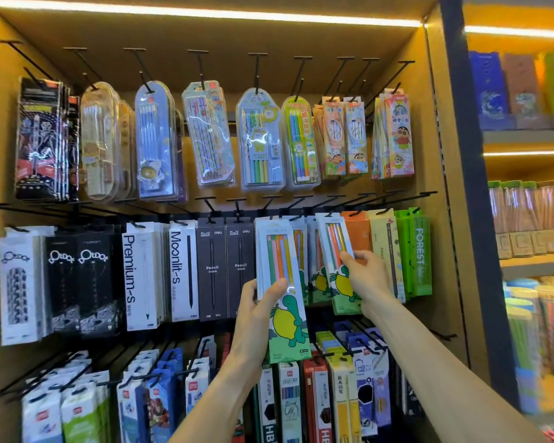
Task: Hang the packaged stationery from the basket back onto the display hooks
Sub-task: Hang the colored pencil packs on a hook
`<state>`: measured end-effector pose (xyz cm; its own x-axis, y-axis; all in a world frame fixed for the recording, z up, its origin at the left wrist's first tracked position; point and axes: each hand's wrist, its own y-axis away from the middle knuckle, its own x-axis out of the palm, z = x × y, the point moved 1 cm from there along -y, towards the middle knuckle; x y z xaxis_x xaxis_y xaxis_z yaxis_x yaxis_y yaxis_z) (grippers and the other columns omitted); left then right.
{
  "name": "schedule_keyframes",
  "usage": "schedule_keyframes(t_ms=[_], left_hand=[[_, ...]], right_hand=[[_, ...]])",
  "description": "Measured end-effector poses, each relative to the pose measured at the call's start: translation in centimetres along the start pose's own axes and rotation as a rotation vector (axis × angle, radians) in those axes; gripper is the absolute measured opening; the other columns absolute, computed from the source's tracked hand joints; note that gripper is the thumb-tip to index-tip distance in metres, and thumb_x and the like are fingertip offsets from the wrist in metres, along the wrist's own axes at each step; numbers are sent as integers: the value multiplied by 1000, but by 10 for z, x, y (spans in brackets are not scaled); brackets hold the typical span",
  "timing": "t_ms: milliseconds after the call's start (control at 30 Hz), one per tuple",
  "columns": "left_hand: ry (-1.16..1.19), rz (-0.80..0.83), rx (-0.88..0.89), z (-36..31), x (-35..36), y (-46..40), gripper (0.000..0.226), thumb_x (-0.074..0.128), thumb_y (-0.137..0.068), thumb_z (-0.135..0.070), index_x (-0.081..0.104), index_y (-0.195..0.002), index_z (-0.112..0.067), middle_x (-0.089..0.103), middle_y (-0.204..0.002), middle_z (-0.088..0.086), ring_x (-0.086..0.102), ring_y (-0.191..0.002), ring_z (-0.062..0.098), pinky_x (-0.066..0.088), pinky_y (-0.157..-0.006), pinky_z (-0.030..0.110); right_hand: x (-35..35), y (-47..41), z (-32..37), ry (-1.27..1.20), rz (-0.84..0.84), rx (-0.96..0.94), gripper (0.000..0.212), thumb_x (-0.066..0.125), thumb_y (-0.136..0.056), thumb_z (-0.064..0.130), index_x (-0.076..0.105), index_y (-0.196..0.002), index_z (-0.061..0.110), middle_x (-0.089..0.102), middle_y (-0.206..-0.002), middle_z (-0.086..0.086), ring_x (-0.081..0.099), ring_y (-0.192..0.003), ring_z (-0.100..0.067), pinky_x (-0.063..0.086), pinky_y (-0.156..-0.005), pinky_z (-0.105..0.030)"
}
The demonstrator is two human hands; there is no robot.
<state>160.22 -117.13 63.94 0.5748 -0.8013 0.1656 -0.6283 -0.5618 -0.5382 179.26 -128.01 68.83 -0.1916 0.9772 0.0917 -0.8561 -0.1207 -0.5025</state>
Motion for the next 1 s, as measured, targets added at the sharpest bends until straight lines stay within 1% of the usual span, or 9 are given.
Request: schedule_keyframes(t_ms=[133,233,367,500,633,733,800,900,1000], left_hand=[[12,10,-21,3,1,-3,94,71,-68,-78,44,-145,-31,55,-143,-11,50,-134,14,42,-109,52],[-7,20,-4,4,3,-4,82,69,-70,-75,51,-139,-34,62,-136,-15,55,-128,8,45,-106,49],[-13,20,-6,9,2,-5,90,71,-66,-83,50,-140,-36,61,-138,-13,55,-132,14,44,-112,55],[-6,16,-2,19,3,-7,88,73,-68,-81,51,-139,-36,62,-140,-5,61,-128,15,51,-104,50],[20,35,-17,30,4,-13,86,78,-65,-82,51,-137,-44,53,-152,8,59,-134,27,49,-108,60],[12,37,-8,34,5,-14,91,74,-65,-86,48,-142,-43,51,-154,5,56,-137,26,46,-112,59],[9,29,5,32,6,-12,92,68,-68,-89,48,-142,-37,58,-147,2,60,-133,23,47,-111,55],[-14,21,6,26,7,-10,66,62,-84,-77,56,-131,-32,72,-124,-9,70,-114,9,56,-98,42],[-47,31,15,23,8,-10,47,61,-90,-62,56,-129,-36,68,-123,-19,67,-107,-6,52,-87,27]], right_hand=[[23,-18,1,63,-6,99,33,64,-100,33,65,-124,10,62,-110,-3,54,-97,-24,43,-82,-35],[35,-22,-4,60,-18,174,31,69,-97,29,70,-120,7,69,-114,-6,59,-98,-27,49,-85,-35],[26,13,1,206,-81,49,37,70,-95,37,70,-123,14,72,-120,-4,65,-105,-24,51,-88,-36],[14,85,16,-118,172,-67,37,74,-84,59,73,-105,29,73,-104,6,68,-101,-14,56,-86,-32],[11,111,22,-206,287,6,38,83,-80,44,71,-108,22,72,-103,-4,69,-93,-11,54,-66,-18],[8,107,20,-253,274,30,28,83,-82,37,75,-102,19,77,-99,-4,74,-92,-16,59,-72,-25],[7,105,14,-249,261,21,23,80,-86,35,75,-103,20,77,-100,1,73,-98,-15,61,-84,-32],[6,102,7,-276,266,39,27,74,-91,36,69,-113,20,74,-112,4,69,-106,-11,54,-99,-37],[3,96,1,-312,252,79,31,72,-92,42,64,-117,25,70,-118,1,68,-112,-17,53,-100,-44]])
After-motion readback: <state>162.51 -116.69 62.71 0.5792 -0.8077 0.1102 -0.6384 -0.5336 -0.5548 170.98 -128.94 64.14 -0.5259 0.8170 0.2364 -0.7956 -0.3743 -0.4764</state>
